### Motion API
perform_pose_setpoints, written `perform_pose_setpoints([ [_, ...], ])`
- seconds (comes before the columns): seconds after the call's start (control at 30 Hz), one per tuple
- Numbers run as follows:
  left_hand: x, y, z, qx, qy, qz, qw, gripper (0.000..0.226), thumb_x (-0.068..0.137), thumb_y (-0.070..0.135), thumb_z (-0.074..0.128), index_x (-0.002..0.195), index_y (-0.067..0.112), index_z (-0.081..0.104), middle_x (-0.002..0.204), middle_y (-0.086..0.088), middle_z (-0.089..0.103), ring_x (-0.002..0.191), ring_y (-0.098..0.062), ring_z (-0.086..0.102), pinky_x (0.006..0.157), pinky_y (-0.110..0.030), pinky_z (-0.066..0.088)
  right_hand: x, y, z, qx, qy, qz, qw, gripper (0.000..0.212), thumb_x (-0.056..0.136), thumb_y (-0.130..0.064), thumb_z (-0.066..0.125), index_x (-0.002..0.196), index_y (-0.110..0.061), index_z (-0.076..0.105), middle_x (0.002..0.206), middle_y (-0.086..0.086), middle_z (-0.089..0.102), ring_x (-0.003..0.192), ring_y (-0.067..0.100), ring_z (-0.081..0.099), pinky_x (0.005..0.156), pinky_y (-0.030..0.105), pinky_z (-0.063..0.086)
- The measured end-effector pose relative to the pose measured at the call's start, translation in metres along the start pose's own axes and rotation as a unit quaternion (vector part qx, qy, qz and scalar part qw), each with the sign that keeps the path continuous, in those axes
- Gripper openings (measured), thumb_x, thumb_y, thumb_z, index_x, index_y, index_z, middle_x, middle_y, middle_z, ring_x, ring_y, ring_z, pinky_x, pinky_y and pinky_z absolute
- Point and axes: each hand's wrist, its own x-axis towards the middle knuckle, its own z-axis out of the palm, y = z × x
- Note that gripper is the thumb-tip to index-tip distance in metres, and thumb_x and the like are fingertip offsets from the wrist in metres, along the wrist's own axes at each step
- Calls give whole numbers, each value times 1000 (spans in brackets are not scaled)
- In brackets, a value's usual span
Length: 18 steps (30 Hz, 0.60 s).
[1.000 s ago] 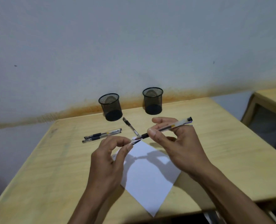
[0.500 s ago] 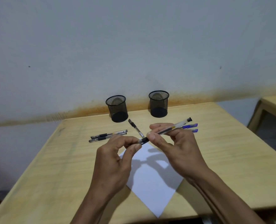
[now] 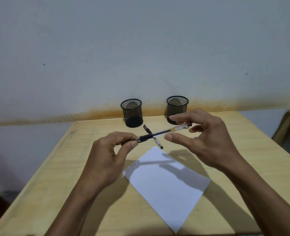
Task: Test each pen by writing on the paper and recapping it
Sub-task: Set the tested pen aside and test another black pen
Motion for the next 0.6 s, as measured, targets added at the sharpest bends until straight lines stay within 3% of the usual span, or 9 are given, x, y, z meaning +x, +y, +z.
perform_pose_setpoints([
  [0.07,2,-1,-3,14,-4,8,1000,11,87,19,71,94,24,76,87,16,71,87,-1,64,72,-5,40,5,2,2,-21,-19,-38,999,31,72,-48,83,99,-33,79,93,-10,73,87,10,66,72,17,48],
  [0.2,8,-2,-1,39,-8,30,999,11,87,17,72,93,24,77,84,19,68,85,-6,62,72,-7,39,12,6,25,-151,-43,-124,980,21,82,-45,74,90,-27,83,82,-10,70,79,18,58,64,36,48],
  [0.37,15,-6,6,41,-9,36,998,11,87,19,72,95,26,75,86,20,68,85,-2,62,74,-10,43,15,12,37,-239,-64,-151,957,22,87,-42,67,85,-25,79,77,-11,62,76,18,49,61,36,43],
  [0.43,16,-12,8,32,4,12,999,21,86,26,73,107,26,72,94,17,68,91,0,63,78,-10,45,16,14,41,-247,-67,-114,960,17,89,-39,68,84,-25,77,76,-16,54,78,14,45,66,34,38],
  [0.5,13,-24,10,43,5,-28,999,44,83,36,73,125,28,61,105,16,65,99,2,60,81,-6,41,24,23,48,-228,-42,-18,973,13,90,-35,73,84,-24,77,77,-15,58,81,15,51,71,36,41],
  [0.6,-6,-47,14,119,-20,-90,989,52,87,49,63,134,32,51,119,21,55,116,-6,52,92,-25,40,38,48,62,-209,5,171,963,17,89,-36,71,82,-22,79,82,-5,74,86,21,66,82,40,53],
])
